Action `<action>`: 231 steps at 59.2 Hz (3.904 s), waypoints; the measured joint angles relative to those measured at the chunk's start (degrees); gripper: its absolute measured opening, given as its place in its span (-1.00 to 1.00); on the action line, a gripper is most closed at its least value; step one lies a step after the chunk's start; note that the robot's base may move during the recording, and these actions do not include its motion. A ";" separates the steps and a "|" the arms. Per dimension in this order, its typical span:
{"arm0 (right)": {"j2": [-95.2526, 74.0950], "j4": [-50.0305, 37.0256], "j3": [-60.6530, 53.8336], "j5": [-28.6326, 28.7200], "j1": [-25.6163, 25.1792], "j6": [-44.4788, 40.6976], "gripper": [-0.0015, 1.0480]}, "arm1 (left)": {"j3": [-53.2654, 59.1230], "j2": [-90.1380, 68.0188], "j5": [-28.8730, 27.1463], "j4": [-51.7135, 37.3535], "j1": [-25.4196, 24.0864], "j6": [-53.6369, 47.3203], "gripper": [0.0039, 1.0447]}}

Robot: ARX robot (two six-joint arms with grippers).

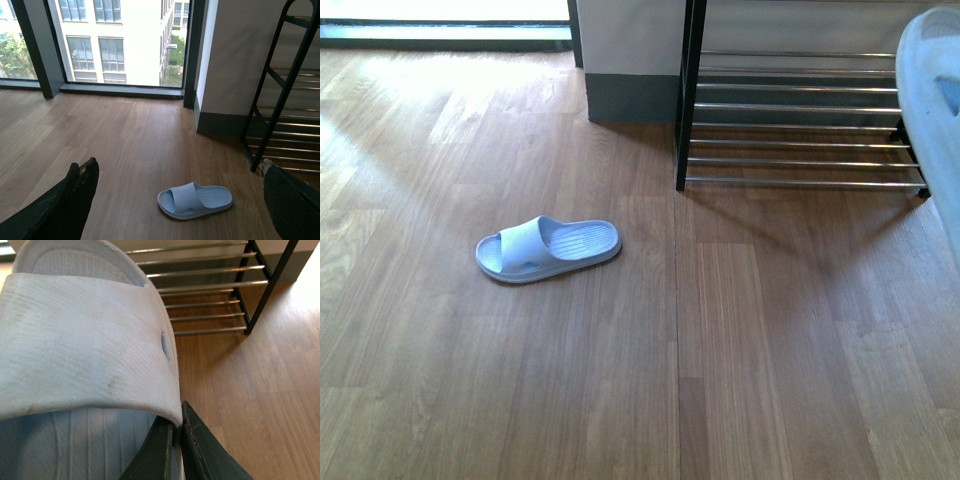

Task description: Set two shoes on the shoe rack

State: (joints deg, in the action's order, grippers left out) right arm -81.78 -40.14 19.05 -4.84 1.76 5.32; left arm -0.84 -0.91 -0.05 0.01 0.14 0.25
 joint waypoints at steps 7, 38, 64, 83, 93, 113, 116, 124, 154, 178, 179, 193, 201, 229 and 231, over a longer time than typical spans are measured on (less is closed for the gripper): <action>0.63 0.09 -0.02 0.17 -0.07 0.09 -0.97 | 0.00 0.00 0.00 0.02 0.00 0.00 0.83; 0.72 0.09 -0.07 0.35 -0.07 0.09 -0.97 | -0.02 0.00 0.00 0.02 0.00 0.00 0.83; 0.70 0.11 -0.04 0.35 -0.31 0.11 -0.97 | 0.00 0.00 0.07 0.00 0.00 0.00 0.83; 0.70 0.11 -0.07 0.28 -0.33 0.11 -0.97 | -5.01 -13.86 -20.17 5.46 6.14 3.48 0.83; 0.70 0.11 -0.07 0.33 -0.28 0.11 -0.97 | -10.43 -41.46 -14.82 -11.65 4.33 3.65 0.83; 0.70 0.11 -0.07 0.24 -0.31 0.11 -0.97 | -29.31 -100.45 -16.37 -31.80 9.46 11.58 0.83; 0.70 0.11 -0.07 0.33 -0.31 0.11 -0.97 | -32.37 -106.95 -17.20 -31.80 10.82 13.92 0.83; 0.70 0.11 -0.07 0.31 -0.31 0.11 -0.97 | -45.16 -128.37 -23.74 -27.78 15.32 24.74 0.83; 0.70 0.11 -0.07 0.33 -0.31 0.11 -0.97 | -77.79 -161.28 -31.61 -15.04 14.60 38.49 0.83; 0.70 0.11 -0.07 0.33 -0.31 0.11 -0.97 | -89.92 -169.98 -35.41 -5.88 15.21 42.58 0.83; 0.70 0.11 -0.07 0.33 -0.31 0.11 -0.97 | -90.44 -170.22 -35.54 -5.42 15.23 42.58 0.83; 0.70 0.11 -0.07 0.33 -0.31 0.11 -0.97 | -102.09 -175.77 -36.09 1.86 15.06 41.72 0.20; 0.70 0.11 -0.07 0.33 -0.31 0.11 -0.97 | -106.29 -177.00 -37.51 2.21 14.91 38.14 -0.31; 0.70 0.11 -0.07 0.33 -0.31 0.11 -0.97 | -74.69 -152.23 -33.22 -23.28 11.04 14.01 -0.97; 0.70 0.11 -0.07 0.33 -0.31 0.11 -0.97 | -71.56 -149.39 -32.74 -25.59 10.84 12.20 -0.97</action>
State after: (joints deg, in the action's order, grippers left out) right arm -81.08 -40.03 18.98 -4.51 1.45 5.43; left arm -72.40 -150.30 -32.80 -25.58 10.98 12.45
